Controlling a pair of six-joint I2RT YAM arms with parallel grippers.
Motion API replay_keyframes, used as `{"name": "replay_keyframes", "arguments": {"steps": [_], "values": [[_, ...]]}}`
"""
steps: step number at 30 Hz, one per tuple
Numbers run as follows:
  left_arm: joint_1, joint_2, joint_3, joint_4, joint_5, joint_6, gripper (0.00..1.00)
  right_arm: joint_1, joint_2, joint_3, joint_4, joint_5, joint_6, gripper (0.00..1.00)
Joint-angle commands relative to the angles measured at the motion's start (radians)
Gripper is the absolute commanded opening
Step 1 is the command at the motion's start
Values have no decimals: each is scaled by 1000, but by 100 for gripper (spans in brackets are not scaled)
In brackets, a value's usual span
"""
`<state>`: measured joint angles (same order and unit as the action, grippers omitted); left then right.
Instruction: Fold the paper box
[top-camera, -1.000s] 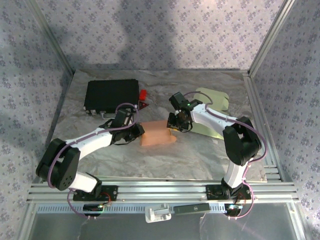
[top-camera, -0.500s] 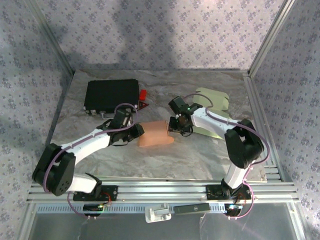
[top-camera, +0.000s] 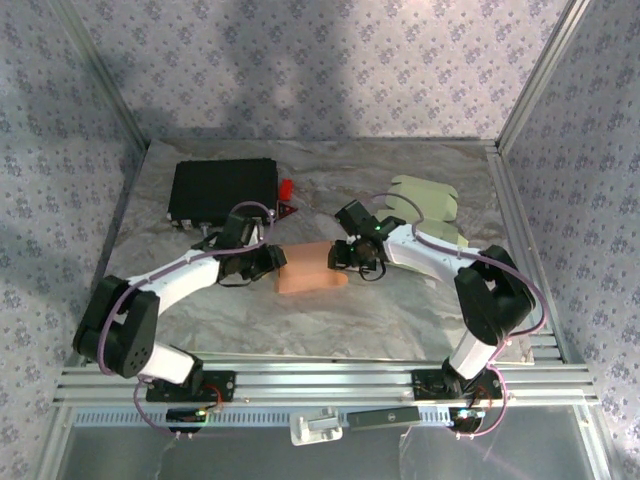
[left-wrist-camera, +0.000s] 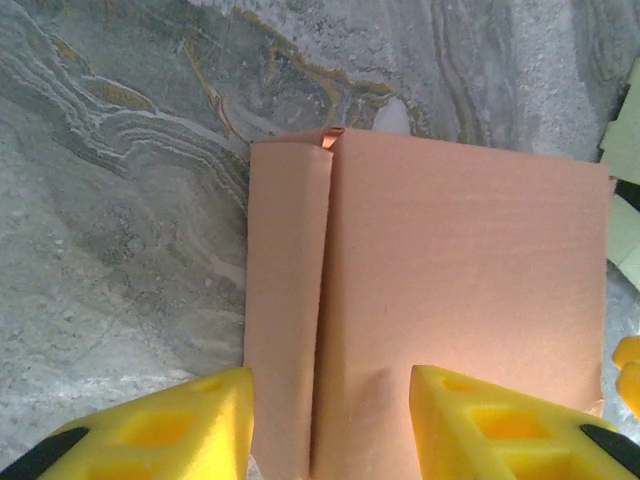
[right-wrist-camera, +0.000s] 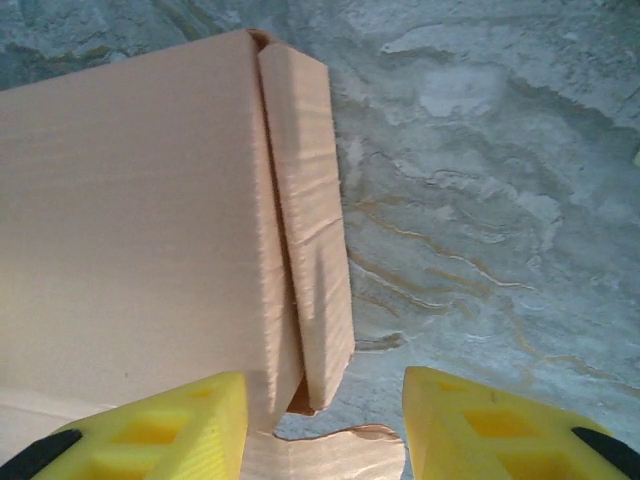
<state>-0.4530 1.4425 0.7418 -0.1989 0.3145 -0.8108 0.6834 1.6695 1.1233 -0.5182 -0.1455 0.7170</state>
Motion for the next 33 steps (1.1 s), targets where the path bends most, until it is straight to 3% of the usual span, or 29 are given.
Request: {"name": "replay_keyframes", "arguments": {"steps": [1,7,17,22,27,33], "values": [[6,44,6,37,42,27,42,7,2,10,7,-17,-7,46],[5,53,-20,67,29,13,34,9,46,25,9,-23,-12,46],[5,40,-33,66,21,15,28,8,97,9,24,-3,-7,35],[5,35,-50,79,18,13,20,8,74,-9,31,5,-4,33],[25,39,-72,116,50,6,14,-4,-23,-64,64,5,-17,38],[50,37,-92,147,84,12,9,-69,-93,-179,229,-178,-43,53]]}}
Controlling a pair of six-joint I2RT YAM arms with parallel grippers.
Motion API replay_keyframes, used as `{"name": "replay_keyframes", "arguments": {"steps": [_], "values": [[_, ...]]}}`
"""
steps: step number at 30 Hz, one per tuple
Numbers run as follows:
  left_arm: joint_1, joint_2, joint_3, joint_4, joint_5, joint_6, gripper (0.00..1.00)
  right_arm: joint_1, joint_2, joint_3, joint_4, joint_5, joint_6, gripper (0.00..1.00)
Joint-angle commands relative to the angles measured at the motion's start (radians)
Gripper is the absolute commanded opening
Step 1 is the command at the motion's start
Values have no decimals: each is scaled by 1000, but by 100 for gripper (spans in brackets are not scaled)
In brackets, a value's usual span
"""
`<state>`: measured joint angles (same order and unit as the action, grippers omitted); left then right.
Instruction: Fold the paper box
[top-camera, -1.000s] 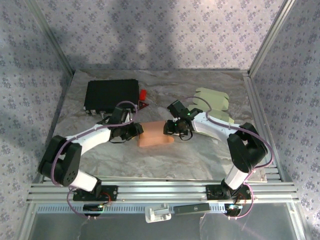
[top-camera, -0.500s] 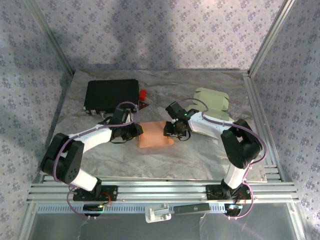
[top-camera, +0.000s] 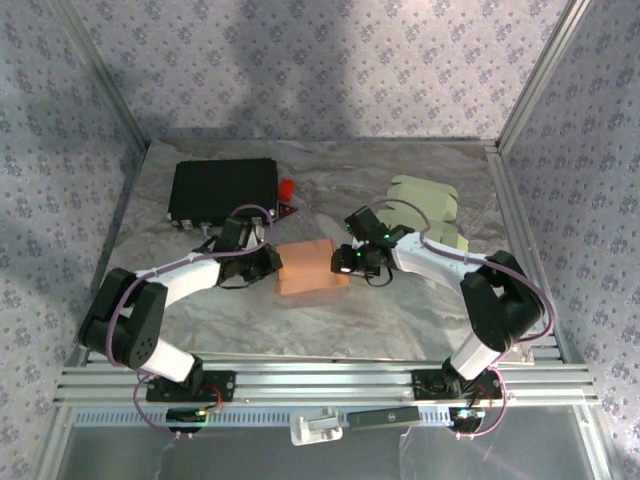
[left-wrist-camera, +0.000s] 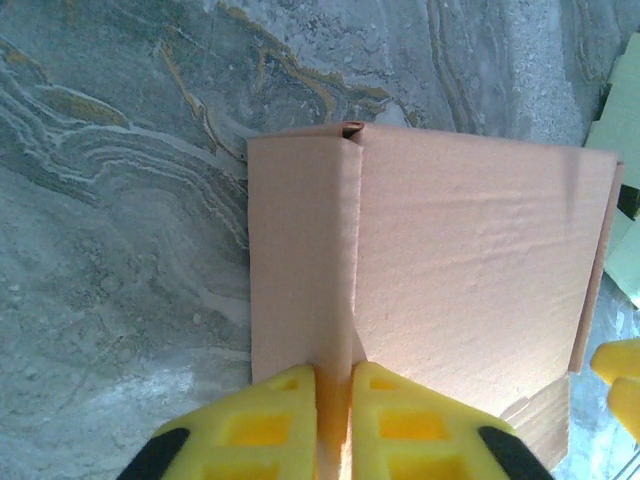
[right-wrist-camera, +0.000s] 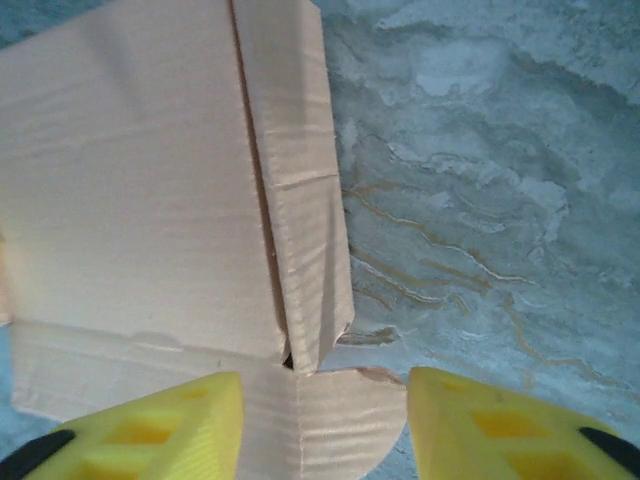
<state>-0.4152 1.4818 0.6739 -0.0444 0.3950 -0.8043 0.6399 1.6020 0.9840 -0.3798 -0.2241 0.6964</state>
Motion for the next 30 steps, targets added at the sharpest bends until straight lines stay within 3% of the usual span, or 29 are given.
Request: {"name": "replay_keyframes", "arguments": {"steps": [1,14,30], "values": [[17,-2,-28,-5,5,8,9,-33,-26,-52,113,-126,-25,55],[90,17,-99,61,79,49,0,-108,100,-51,319,-412,-35,72],[125,60,-112,90,100,61,0,-102,247,-7,522,-548,54,69]]}}
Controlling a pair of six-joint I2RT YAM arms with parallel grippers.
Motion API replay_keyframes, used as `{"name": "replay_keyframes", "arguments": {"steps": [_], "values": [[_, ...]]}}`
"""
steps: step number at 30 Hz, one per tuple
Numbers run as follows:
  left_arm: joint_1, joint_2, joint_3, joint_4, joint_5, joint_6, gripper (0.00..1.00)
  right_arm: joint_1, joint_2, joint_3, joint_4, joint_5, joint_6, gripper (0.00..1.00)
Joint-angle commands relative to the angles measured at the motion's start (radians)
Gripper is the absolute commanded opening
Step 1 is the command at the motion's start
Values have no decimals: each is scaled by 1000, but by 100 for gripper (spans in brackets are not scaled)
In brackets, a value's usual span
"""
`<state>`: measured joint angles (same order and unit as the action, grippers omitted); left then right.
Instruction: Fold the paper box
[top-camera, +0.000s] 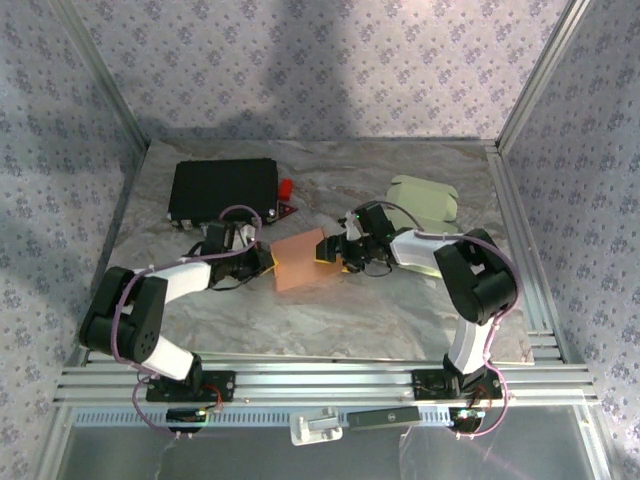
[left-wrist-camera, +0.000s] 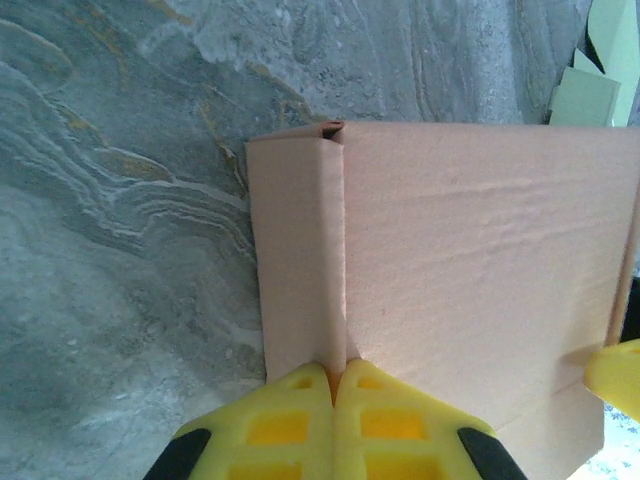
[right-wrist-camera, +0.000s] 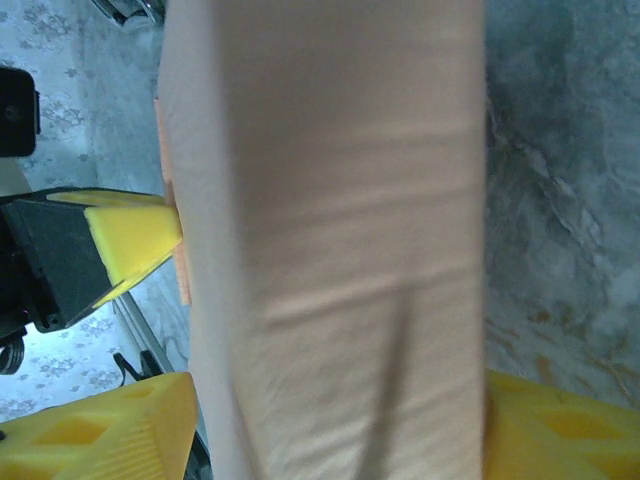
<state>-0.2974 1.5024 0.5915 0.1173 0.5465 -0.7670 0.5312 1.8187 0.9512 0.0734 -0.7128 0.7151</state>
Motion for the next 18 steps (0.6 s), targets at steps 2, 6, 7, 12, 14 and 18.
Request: {"name": "replay_keyframes", "arguments": {"steps": [2,6,7,12,14,18], "values": [[9,38,-27,-72,-50,24,0,6,35,17,103,-62,58,67],[11,30,-20,-79,-49,27,0,3,34,8,150,-57,104,64],[11,27,-18,-82,-49,28,0,2,34,7,162,-58,119,63],[11,-60,-32,-71,-35,25,24,-7,37,-13,219,-60,250,50],[10,-137,-40,-82,-49,31,39,-11,43,-26,260,-73,342,46],[-69,-345,15,-249,-181,187,65,-12,21,-45,272,-55,477,45]]}}
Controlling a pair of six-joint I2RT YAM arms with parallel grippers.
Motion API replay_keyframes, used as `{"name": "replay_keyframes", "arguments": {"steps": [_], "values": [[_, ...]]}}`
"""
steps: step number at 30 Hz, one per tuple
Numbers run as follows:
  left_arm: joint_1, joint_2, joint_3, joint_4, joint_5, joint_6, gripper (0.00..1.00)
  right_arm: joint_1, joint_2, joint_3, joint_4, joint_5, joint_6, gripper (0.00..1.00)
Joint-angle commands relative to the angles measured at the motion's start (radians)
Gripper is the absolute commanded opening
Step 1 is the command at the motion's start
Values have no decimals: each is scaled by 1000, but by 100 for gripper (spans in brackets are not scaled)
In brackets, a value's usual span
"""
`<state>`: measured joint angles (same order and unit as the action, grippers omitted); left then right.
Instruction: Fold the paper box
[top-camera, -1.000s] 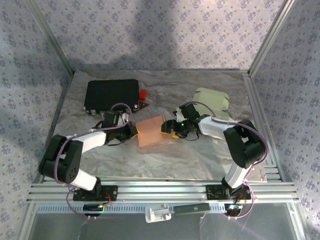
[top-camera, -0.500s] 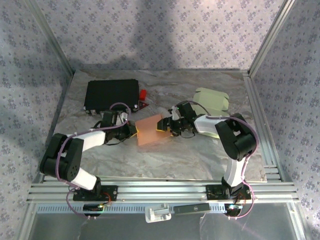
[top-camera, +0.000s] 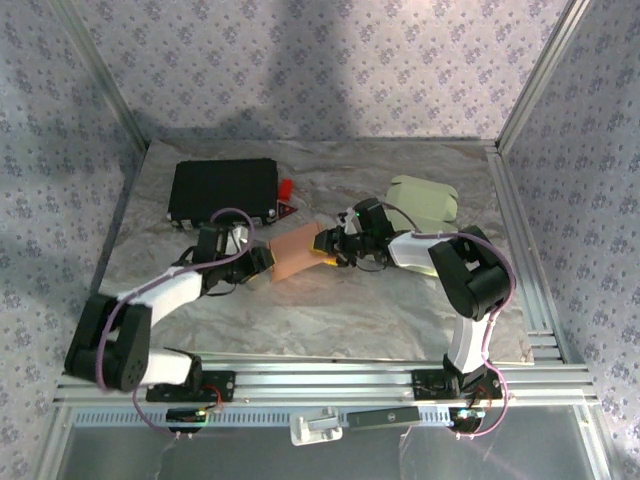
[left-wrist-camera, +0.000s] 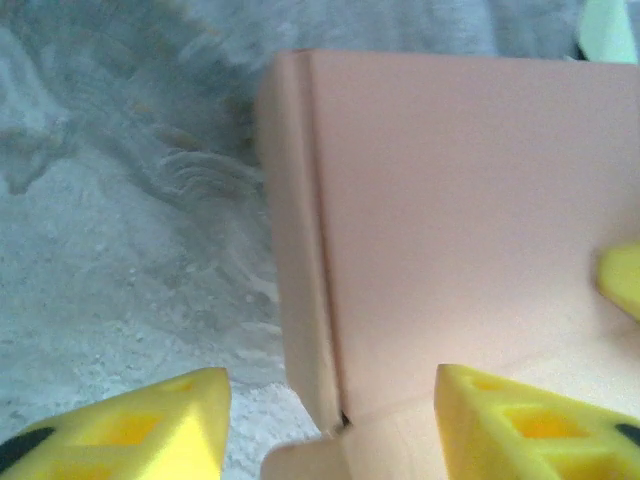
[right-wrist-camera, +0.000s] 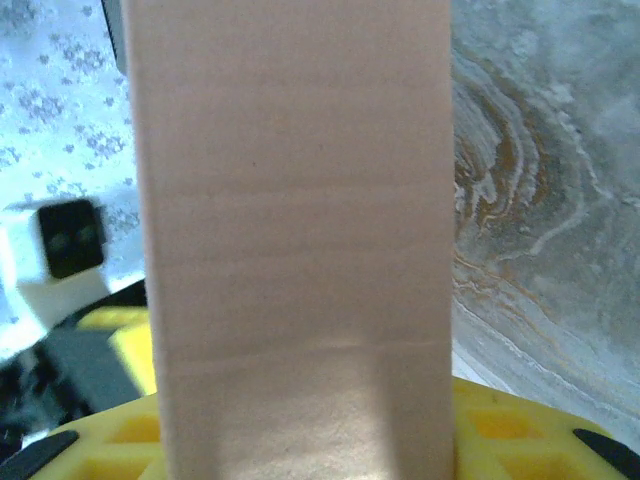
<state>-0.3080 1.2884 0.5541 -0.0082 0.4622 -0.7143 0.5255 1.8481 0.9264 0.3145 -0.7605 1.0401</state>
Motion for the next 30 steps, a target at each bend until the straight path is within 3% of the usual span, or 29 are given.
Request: {"name": "replay_keyframes", "arguments": {"steps": [1,5,9,15,21,26,30], "values": [[-99,-165,74,-175,-150,191,69,-4,-16,-20,23,-4,175,45],[-299,-242,151,-294,-375,477,73,-11,-50,4,-126,22,250,45],[-472,-257,136,-257,-585,708,73,-38,-72,7,-246,-11,316,46],[-699,-102,141,-146,-878,959,78,-73,-125,10,-403,-51,312,47],[-738,92,164,-19,-1027,1067,81,-101,-159,10,-507,-92,273,47],[-737,196,214,11,-1058,1100,81,-119,-186,-6,-545,-100,258,47],[-740,273,249,13,-1059,1115,75,-125,-191,-20,-548,-107,262,47]]}}
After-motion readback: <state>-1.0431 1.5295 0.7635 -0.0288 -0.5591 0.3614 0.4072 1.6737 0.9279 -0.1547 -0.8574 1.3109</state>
